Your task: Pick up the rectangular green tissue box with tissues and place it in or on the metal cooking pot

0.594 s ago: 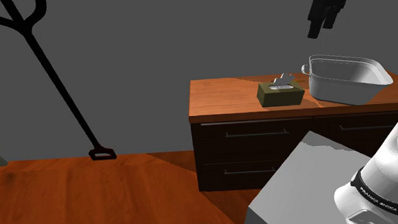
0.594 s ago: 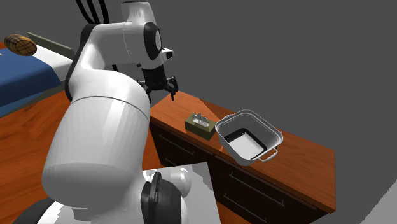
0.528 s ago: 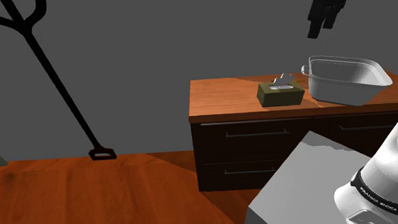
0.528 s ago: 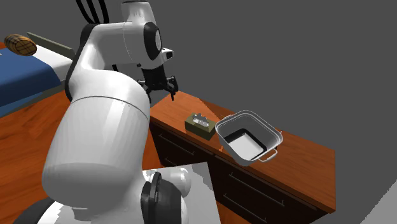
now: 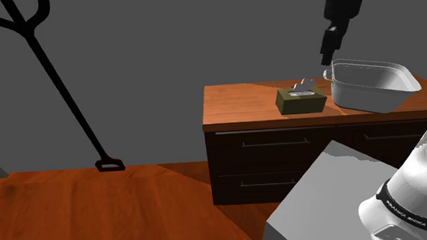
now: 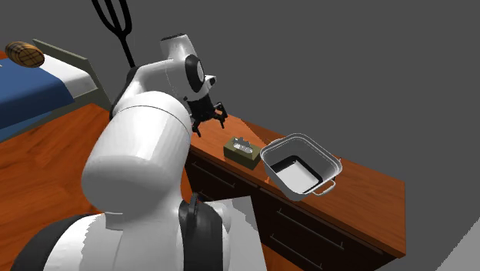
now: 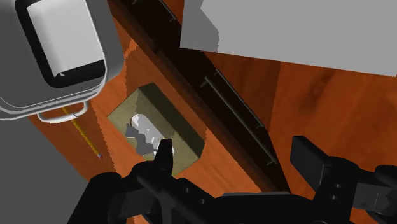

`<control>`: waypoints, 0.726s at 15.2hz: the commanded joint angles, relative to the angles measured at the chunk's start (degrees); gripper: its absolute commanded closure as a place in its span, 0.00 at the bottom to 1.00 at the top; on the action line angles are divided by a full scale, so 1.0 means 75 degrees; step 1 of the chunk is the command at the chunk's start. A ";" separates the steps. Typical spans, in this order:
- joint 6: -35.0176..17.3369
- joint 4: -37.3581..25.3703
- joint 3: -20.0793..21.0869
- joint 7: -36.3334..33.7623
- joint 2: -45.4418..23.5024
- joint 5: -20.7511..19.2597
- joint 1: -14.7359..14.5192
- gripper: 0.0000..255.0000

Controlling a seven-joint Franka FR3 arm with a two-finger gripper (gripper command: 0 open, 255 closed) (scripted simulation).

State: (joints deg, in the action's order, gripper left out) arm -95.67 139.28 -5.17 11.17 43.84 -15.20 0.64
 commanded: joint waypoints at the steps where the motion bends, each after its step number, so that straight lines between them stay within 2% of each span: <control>1: -0.0507 0.0331 -0.0125 0.0334 -0.0161 -0.0449 0.0023 0.00; 11: -0.3316 0.1183 -0.0724 0.1263 -0.1916 -0.2869 0.0423 0.00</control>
State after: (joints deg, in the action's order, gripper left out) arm -117.95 147.31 -10.22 20.41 30.92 -34.46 3.36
